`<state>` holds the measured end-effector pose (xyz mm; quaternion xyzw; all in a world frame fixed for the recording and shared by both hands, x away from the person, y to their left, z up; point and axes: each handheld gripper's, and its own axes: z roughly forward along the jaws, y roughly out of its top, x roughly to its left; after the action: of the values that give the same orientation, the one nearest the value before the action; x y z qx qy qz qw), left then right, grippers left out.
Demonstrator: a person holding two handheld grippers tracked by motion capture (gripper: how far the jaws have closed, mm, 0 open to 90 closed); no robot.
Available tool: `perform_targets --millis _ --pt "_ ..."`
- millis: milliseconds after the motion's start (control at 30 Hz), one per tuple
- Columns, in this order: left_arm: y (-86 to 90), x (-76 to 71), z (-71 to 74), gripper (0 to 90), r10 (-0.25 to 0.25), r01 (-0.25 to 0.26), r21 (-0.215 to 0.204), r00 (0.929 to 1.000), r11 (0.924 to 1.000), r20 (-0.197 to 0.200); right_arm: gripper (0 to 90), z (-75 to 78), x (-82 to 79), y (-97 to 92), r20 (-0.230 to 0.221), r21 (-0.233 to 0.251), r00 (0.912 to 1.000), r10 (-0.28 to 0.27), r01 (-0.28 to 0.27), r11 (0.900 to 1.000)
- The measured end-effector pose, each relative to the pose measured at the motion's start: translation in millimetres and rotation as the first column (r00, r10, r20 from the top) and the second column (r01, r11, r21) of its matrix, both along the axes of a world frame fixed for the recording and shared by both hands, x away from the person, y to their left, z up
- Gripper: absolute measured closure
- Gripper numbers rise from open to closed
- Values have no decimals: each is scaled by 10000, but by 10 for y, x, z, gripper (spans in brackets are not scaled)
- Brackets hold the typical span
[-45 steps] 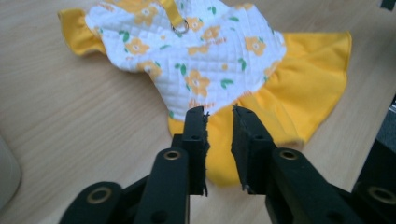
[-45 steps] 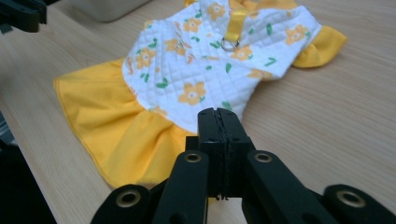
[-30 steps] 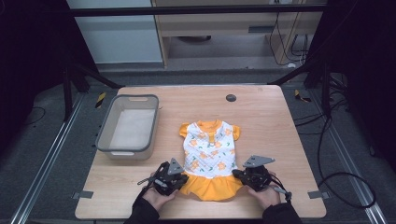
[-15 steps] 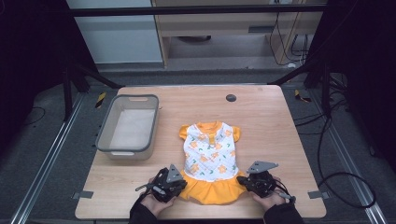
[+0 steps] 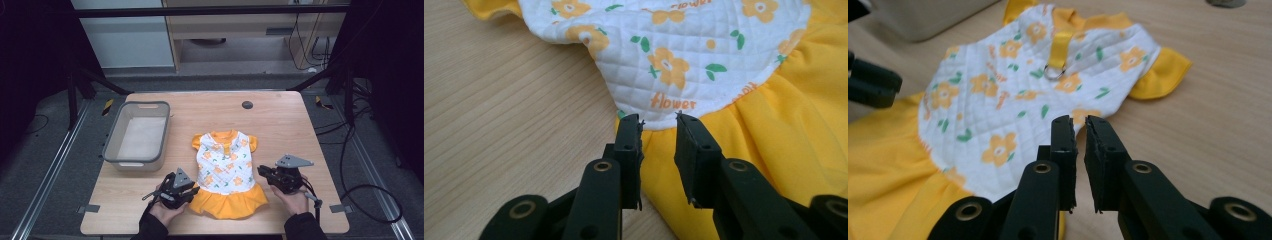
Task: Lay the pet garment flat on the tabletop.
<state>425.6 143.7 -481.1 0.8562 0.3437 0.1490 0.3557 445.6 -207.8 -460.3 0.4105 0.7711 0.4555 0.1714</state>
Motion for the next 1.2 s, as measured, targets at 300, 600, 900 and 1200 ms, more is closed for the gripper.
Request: perform_targets --millis 300,600,900,1200 --pt "-81 94 -71 706 122 -128 356 9998 9993 157 781 126 578 -12 175 245 9948 -1001 997 9947" --pt "-89 145 -113 701 217 -227 457 9995 9987 214 745 32 1030 103 140 -231 9892 -1456 1459 9890" --pt "-80 158 -128 690 155 -160 377 9998 9992 141 689 -191 1349 139 -397 -606 9787 -2012 1986 9782" --pt "-82 156 -130 691 146 -152 389 9998 9991 149 671 -364 1484 156 -793 -908 9736 -2140 2068 9742"
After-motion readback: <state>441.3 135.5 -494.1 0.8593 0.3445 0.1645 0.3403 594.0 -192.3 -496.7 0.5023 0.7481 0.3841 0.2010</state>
